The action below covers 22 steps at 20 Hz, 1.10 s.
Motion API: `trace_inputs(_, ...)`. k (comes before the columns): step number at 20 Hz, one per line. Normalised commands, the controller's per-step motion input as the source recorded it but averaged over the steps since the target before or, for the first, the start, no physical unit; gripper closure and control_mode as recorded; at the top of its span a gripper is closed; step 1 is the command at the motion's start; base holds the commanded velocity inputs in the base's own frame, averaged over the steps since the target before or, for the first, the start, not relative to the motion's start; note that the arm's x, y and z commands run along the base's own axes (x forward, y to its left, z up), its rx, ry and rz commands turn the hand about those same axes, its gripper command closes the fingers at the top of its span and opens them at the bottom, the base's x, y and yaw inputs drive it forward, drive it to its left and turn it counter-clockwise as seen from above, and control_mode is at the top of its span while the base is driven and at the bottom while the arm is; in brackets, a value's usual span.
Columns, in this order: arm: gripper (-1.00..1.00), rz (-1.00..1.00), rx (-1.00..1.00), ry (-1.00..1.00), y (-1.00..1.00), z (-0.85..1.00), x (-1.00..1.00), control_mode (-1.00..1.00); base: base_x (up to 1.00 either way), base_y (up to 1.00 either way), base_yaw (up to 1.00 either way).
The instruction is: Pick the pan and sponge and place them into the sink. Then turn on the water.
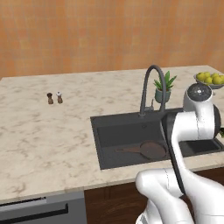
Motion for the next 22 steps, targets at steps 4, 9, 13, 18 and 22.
trace_inputs(4, -1.00, -0.31, 0.24, 0.00, -0.83, 0.00, -0.02, -1.00, 0.00, 0.00, 0.00)
trace_inputs(9, -1.00, -0.32, 0.22, 0.01, -0.79, -0.02, 0.00, -1.00, 0.00, 0.00, 0.00)
trace_inputs(13, -1.00, -0.29, 0.19, 0.01, -0.82, -0.15, 0.00, -1.00, 0.00, 0.00, 0.00)
trace_inputs(18, -1.00, -0.22, 0.14, 0.00, -0.78, -0.36, 0.07, -1.00, 0.00, 0.00, 0.00)
trace_inputs(22, -1.00, -0.17, 0.15, 0.00, -0.70, -0.43, 0.18, -1.00, 0.00, 0.00, 0.00)
